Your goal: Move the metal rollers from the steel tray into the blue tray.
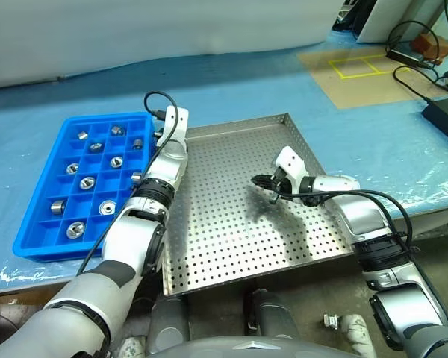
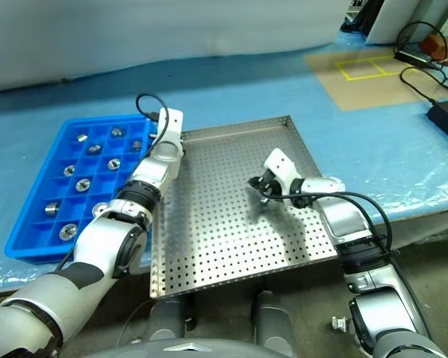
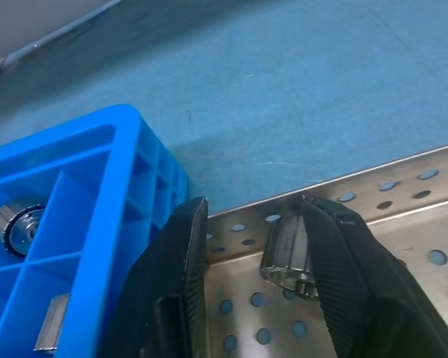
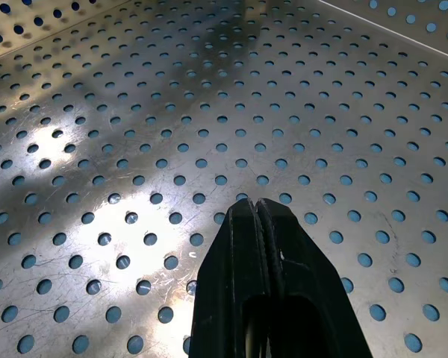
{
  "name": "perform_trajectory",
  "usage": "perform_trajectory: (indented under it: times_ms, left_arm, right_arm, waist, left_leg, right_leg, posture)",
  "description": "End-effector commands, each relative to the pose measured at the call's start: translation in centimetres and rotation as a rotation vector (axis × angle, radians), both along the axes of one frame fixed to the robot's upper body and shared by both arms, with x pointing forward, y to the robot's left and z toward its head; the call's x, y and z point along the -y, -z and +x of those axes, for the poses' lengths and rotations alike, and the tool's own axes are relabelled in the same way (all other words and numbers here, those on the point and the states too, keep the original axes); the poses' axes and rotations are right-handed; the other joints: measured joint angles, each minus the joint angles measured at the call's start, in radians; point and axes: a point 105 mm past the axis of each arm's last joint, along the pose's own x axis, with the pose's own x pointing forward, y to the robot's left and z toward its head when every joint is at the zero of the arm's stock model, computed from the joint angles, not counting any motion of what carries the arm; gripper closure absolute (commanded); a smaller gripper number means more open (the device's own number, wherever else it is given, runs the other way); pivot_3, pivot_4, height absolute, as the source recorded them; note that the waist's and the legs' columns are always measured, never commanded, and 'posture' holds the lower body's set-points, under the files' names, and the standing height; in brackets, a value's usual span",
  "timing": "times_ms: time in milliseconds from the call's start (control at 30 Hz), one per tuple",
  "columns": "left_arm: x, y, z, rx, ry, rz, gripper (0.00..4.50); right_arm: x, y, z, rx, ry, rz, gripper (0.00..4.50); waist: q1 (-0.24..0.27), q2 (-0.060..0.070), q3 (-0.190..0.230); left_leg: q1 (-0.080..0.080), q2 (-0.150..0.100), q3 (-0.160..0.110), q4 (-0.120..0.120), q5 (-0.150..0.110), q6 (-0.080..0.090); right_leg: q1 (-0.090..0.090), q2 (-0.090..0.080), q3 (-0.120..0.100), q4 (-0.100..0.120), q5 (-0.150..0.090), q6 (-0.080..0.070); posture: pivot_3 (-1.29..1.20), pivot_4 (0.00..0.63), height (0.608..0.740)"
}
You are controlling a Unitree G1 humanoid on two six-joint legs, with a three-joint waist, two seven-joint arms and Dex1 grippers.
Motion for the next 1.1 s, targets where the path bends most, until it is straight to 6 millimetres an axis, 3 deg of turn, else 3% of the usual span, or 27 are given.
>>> perform_trajectory:
  times_ms: [33, 233, 767, 1100]
  left_arm:
    - [0.8, -0.8, -0.3, 0.024, 0.019, -0.006, 2.39]
    - [0.4, 0.8, -1.1, -0.023, -0.002, -0.008, 2.39]
    - [-1.5, 1.8, -0.4, -0.042, -0.082, 0.029, 2.39]
    - [-2.9, 0.4, -0.4, 0.023, -0.159, 0.031, 2.39]
  right_arm:
    - [0.4, -0.6, 0.0, 0.031, 0.005, -0.003, 4.5]
    - [0.4, -0.5, 0.1, 0.03, 0.008, -0.005, 4.5]
    - [1.2, 0.3, 0.0, 0.029, 0.04, -0.031, 4.5]
    - [1.4, 0.6, -0.2, 0.026, 0.05, -0.04, 4.5]
  waist:
    - [-0.001, 0.0, 0.0]
    - [-0.001, 0.0, 0.0]
    - [-0.007, 0.0, 0.0]
    - [-0.022, 0.0, 0.0]
  left_leg:
    - [-0.001, 0.0, 0.0, 0.0, 0.0, 0.0]
    - [-0.004, 0.0, 0.001, -0.003, 0.0, 0.0]
    - [0.0, 0.0, 0.001, -0.003, 0.001, -0.001]
    - [0.0, 0.0, 0.001, -0.004, 0.001, -0.001]
  right_leg:
    - [-0.001, 0.0, 0.0, 0.0, 0.0, 0.0]
    - [-0.004, 0.0, 0.0, -0.001, 0.0, 0.0]
    - [-0.004, 0.001, 0.001, 0.0, 0.0, 0.0]
    - [-0.004, 0.001, 0.001, -0.001, 0.0, 0.001]
  posture:
    - [-0.22, 0.15, 0.74]
    - [-0.21, 0.15, 0.74]
    - [-0.24, 0.15, 0.74]
    - [-0.24, 0.15, 0.74]
